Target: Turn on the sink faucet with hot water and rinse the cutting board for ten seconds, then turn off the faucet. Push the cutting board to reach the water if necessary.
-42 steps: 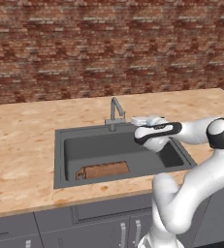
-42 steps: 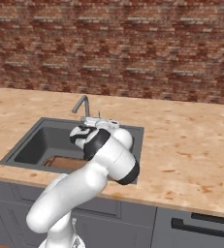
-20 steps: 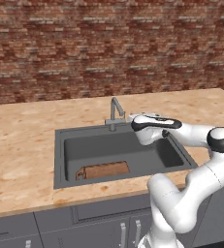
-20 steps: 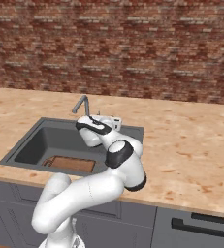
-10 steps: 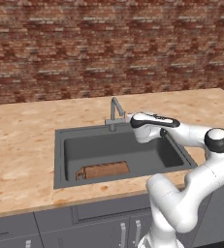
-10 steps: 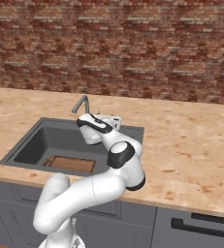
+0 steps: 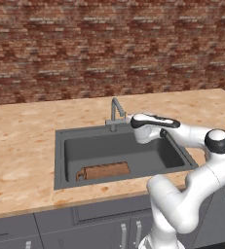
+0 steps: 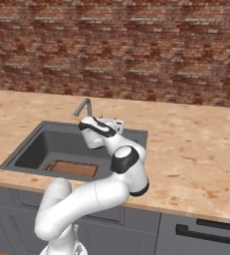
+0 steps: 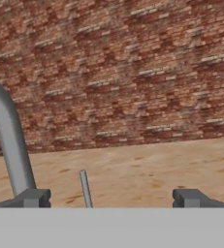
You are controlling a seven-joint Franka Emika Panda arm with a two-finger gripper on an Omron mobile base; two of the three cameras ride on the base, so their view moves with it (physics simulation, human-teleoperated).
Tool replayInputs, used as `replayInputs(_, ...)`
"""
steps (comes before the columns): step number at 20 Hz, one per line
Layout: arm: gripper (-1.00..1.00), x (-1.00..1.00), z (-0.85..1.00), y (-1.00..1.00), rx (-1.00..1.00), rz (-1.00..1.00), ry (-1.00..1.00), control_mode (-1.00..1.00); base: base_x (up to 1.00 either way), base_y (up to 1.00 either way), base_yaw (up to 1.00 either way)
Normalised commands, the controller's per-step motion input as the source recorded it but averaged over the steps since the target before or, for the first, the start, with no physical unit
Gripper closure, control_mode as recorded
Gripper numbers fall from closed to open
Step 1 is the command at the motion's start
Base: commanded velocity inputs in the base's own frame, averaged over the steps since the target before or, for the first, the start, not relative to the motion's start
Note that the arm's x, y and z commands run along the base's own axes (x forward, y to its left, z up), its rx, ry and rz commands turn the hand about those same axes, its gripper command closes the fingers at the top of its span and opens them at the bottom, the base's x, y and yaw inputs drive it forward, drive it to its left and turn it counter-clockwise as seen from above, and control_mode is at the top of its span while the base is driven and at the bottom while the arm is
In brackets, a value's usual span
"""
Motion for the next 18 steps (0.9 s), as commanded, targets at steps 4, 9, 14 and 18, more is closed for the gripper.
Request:
replayInputs(4, -1.00, 0.07, -0.20, 0.03, 0.00, 0.00, -0.02, -1.00, 0.00, 0.00, 0.00)
replayInputs(9, -1.00, 0.06, -0.15, 0.15, 0.00, 0.00, 0.00, -1.00, 0.00, 0.00, 0.00)
replayInputs(14, -1.00, 0.00, -0.01, 0.14, 0.00, 0.00, 0.00, -1.00, 0.00, 0.00, 0.00)
replayInputs(18, -1.00, 0.03, 0.00, 0.11, 0.00, 0.00, 0.00, -1.00, 0.00, 0.00, 0.00)
